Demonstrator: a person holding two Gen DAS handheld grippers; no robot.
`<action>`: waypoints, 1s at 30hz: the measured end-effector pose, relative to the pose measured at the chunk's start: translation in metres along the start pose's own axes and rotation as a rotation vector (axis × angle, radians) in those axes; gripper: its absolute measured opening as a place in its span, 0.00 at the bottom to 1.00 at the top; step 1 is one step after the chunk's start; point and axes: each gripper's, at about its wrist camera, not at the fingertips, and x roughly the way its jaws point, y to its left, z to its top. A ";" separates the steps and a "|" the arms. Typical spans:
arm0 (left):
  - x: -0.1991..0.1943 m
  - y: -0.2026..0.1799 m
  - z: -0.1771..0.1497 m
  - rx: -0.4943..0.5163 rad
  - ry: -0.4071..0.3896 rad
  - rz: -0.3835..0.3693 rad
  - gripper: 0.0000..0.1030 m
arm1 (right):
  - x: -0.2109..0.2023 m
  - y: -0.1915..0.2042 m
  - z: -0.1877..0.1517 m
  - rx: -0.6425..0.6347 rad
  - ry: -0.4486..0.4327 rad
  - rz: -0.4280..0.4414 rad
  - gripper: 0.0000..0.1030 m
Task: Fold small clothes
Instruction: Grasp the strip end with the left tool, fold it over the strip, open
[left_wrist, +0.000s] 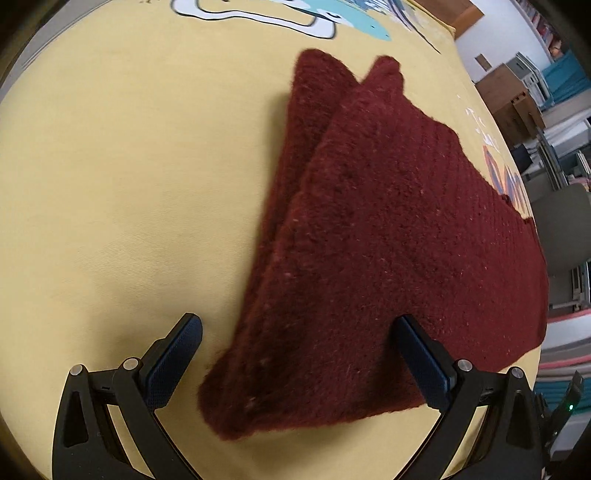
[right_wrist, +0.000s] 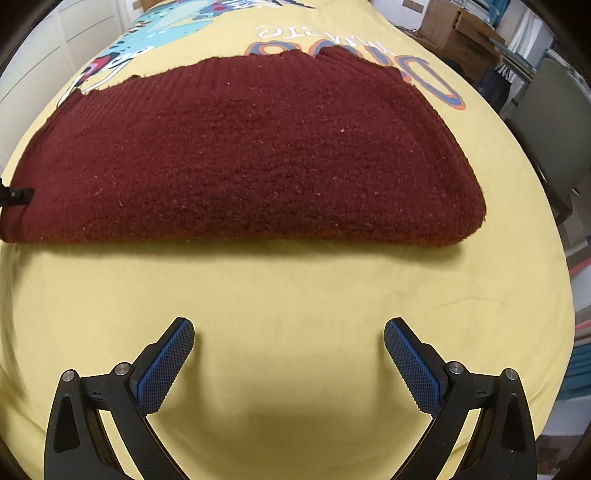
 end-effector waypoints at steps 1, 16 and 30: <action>0.003 -0.003 0.001 0.011 0.005 -0.006 0.99 | 0.000 -0.001 0.000 0.001 0.001 -0.002 1.00; 0.001 -0.045 -0.004 0.102 0.075 -0.123 0.30 | -0.009 -0.008 0.009 0.010 -0.003 0.010 1.00; -0.064 -0.192 0.025 0.269 -0.016 -0.177 0.28 | -0.039 -0.063 0.018 0.081 -0.083 0.015 1.00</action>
